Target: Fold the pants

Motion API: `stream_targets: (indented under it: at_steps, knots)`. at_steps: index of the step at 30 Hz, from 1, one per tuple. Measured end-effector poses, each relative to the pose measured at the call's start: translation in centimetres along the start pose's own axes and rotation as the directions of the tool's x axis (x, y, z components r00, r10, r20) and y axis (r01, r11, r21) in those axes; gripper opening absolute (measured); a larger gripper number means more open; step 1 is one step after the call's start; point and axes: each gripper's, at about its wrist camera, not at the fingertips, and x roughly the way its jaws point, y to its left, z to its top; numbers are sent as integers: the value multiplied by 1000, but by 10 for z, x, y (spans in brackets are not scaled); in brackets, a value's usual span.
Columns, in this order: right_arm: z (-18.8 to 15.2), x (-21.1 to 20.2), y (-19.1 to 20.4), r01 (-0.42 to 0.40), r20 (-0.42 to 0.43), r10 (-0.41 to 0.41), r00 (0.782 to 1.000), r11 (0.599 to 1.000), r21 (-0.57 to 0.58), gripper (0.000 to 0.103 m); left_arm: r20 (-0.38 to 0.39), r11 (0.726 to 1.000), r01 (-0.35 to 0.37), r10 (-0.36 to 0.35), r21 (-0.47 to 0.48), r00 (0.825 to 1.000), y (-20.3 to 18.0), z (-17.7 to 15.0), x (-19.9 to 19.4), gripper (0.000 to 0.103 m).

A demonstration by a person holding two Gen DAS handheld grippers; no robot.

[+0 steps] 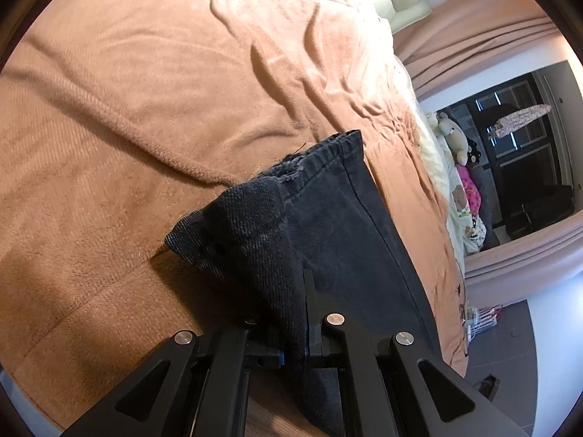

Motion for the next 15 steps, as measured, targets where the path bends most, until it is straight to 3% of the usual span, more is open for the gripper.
stream_targets:
  at_steps: [10,15]
  knots:
    - [39,38,0,31,5,-31,1000,999,30,7,-8,1000,1,-1,-4,1000,7,0,5,5]
    - [34,37,-11,0,-6,0,1000,999,45,7,19,999,15,-16,31,1000,-6,2,-8,4]
